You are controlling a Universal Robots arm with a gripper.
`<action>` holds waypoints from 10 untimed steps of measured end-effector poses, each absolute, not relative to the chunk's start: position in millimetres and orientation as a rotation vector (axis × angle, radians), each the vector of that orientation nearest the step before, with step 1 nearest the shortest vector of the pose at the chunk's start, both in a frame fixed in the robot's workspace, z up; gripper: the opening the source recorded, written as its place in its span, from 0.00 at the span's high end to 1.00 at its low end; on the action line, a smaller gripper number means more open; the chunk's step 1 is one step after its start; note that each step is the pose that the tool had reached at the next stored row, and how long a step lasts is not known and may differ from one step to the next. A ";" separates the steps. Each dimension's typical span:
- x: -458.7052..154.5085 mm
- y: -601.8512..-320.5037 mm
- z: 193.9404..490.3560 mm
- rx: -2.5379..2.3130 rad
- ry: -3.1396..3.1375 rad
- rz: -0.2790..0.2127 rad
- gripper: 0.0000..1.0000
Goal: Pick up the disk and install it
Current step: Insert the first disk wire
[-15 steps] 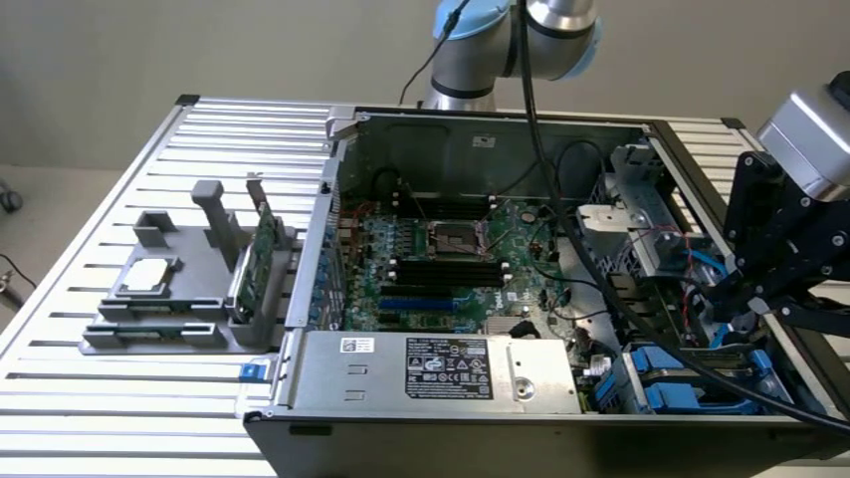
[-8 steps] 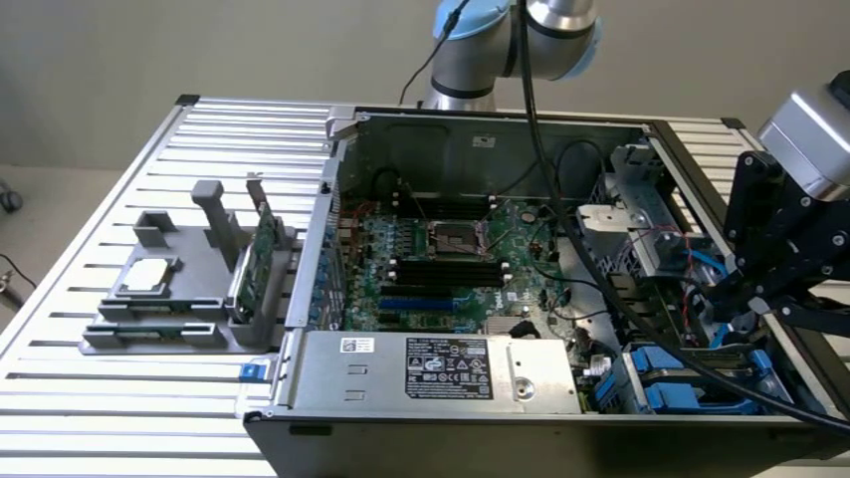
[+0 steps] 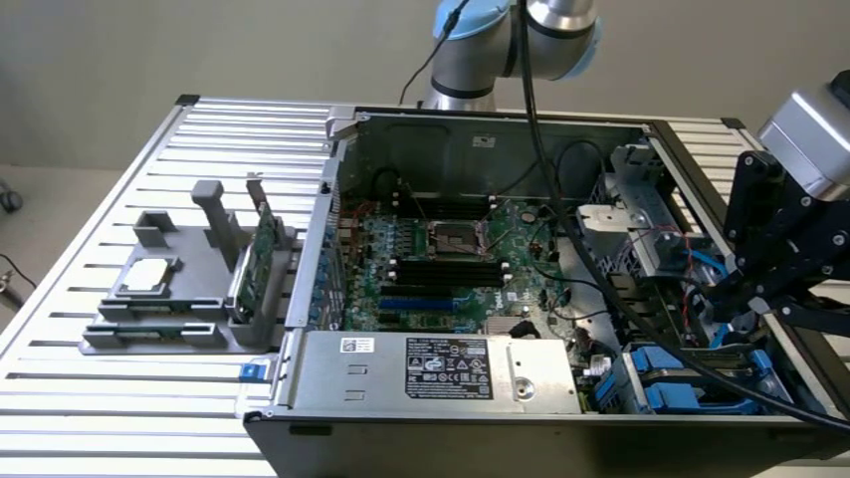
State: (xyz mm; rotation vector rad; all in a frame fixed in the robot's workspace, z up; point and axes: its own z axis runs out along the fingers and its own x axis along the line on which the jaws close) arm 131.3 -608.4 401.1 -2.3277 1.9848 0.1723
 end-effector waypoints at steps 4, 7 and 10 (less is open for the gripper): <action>132.8 -605.6 401.2 -2.330 1.985 0.169 0.81; 137.2 -604.7 401.1 -2.330 1.985 0.169 0.81; 141.2 -604.0 401.2 -2.330 1.985 0.169 0.81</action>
